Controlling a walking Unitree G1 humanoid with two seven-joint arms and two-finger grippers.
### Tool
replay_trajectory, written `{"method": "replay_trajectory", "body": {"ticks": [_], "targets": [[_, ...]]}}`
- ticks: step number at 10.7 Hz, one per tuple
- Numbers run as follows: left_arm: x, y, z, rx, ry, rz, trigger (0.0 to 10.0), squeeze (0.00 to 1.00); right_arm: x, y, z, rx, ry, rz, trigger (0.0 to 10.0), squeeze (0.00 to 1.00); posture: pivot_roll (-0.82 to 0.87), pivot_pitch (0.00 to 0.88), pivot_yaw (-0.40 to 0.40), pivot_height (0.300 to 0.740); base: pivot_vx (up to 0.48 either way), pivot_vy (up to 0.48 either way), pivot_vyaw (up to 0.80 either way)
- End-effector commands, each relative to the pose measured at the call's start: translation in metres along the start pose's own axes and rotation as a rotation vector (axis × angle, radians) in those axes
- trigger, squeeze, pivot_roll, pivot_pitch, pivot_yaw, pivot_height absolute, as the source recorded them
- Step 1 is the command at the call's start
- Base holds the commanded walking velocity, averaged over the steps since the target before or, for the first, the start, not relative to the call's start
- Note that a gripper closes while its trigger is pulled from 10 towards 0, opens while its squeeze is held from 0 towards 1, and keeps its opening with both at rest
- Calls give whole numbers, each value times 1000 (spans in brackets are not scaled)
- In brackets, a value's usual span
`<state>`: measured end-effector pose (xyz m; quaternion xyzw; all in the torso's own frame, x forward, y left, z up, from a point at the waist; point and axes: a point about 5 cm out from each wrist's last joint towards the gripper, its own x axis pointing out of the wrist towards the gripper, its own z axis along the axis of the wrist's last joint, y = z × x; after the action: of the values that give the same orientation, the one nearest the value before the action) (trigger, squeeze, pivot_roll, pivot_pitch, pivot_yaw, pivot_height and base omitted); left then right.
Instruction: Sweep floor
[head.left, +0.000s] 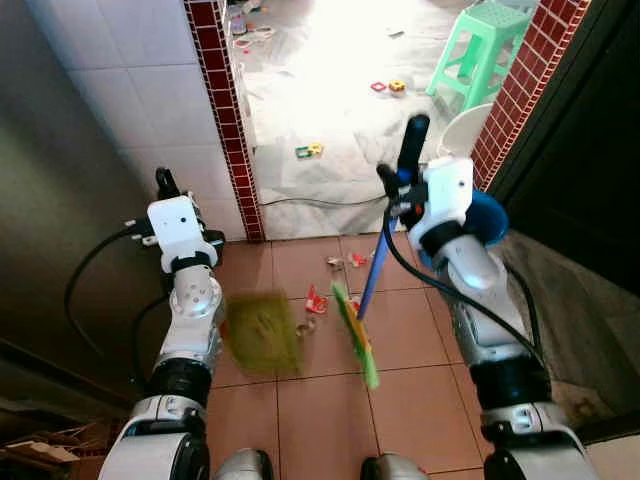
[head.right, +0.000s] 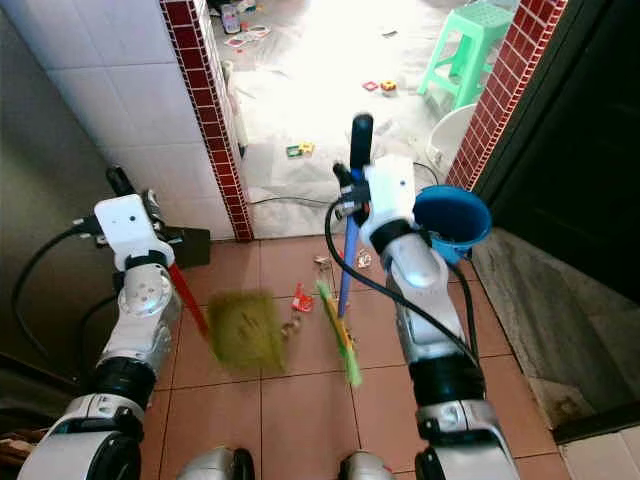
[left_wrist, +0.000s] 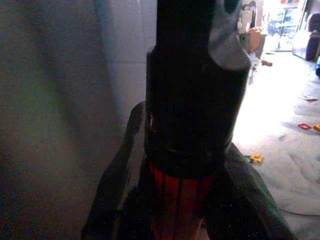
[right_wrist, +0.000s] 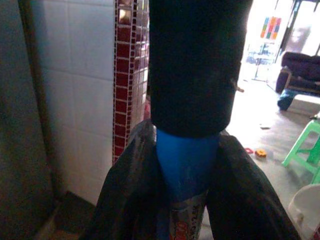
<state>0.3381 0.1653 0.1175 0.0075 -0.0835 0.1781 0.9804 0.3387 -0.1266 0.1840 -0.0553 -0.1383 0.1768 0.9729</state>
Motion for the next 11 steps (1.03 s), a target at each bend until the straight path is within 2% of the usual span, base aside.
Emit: {"method": "replay_trajectory", "body": {"ticks": [1, 4, 5, 8, 9, 11], "targets": [[-5, 1, -7, 8, 42, 9, 10000, 0, 5, -6, 15, -19, -74, -26, 10000, 0, -118, 84, 40, 740, 0, 0, 0], [-10, -5, -11, 19, 71, -8, 10000, 0, 8, -20, 23, -6, -99, -84, 10000, 0, -137, 73, 39, 740, 0, 0, 0], [-10, -6, -12, 30, 78, -12, 10000, 0, 10, -21, 28, -60, -122, -67, 10000, 0, -140, 67, 39, 740, 0, 0, 0], [-13, -1, -17, 40, 103, 13, 10000, 0, 8, -27, 12, -85, -43, -69, 10000, 0, -137, 62, 29, 740, 0, 0, 0], [-14, 0, -22, 31, 121, 24, 10000, 0, 7, -25, 8, -83, -29, -62, 10000, 0, -137, 62, 28, 740, 0, 0, 0], [-23, 2, -45, -12, 256, 59, 10000, 0, -1, -8, -15, -24, 60, -3, 10000, 0, -140, 66, 29, 740, 0, 0, 0]]}}
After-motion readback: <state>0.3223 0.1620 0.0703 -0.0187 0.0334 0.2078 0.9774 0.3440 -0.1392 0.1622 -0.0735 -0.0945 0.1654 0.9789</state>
